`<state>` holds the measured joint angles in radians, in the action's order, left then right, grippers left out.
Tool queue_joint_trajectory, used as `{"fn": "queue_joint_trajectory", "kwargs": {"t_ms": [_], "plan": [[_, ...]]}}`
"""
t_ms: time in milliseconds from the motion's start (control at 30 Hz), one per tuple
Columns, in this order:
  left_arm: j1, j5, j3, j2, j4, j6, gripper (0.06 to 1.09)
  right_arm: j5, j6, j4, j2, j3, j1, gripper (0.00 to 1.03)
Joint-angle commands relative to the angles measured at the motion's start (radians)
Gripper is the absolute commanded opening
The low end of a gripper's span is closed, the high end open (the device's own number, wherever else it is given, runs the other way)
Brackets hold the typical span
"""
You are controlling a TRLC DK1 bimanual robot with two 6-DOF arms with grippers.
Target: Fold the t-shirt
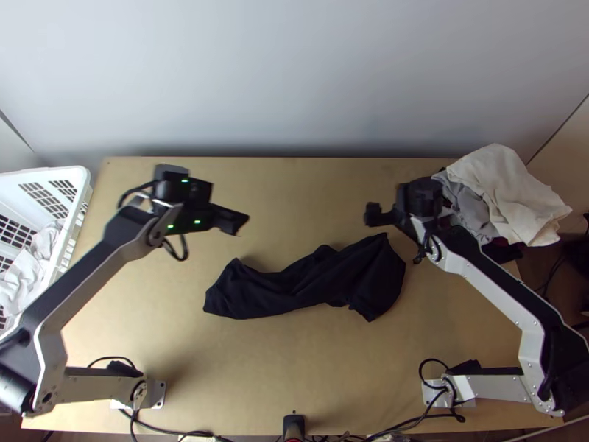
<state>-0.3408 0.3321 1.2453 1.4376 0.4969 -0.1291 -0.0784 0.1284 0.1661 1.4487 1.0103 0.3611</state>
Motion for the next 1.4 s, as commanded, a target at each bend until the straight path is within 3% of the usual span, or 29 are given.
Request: {"fn": "queue_joint_trajectory", "kwargs": {"t_ms": [0, 467, 567, 1367], "plan": [[0.186, 0.024, -0.103, -0.118, 0.031, 0.017, 0.96, 0.088, -0.035, 0.184, -0.021, 0.097, 0.176, 0.97], [0.505, 0.102, -0.256, -0.212, 0.054, 0.095, 0.97, 0.216, -0.032, 0.322, 0.070, 0.202, 0.437, 0.98], [0.534, 0.105, -0.280, -0.241, 0.072, 0.097, 1.02, 0.259, -0.032, 0.368, 0.125, 0.249, 0.490, 0.98], [0.592, 0.153, -0.454, -0.505, 0.184, 0.154, 1.02, 0.324, -0.050, 0.428, 0.481, 0.508, 0.633, 0.98]]}}
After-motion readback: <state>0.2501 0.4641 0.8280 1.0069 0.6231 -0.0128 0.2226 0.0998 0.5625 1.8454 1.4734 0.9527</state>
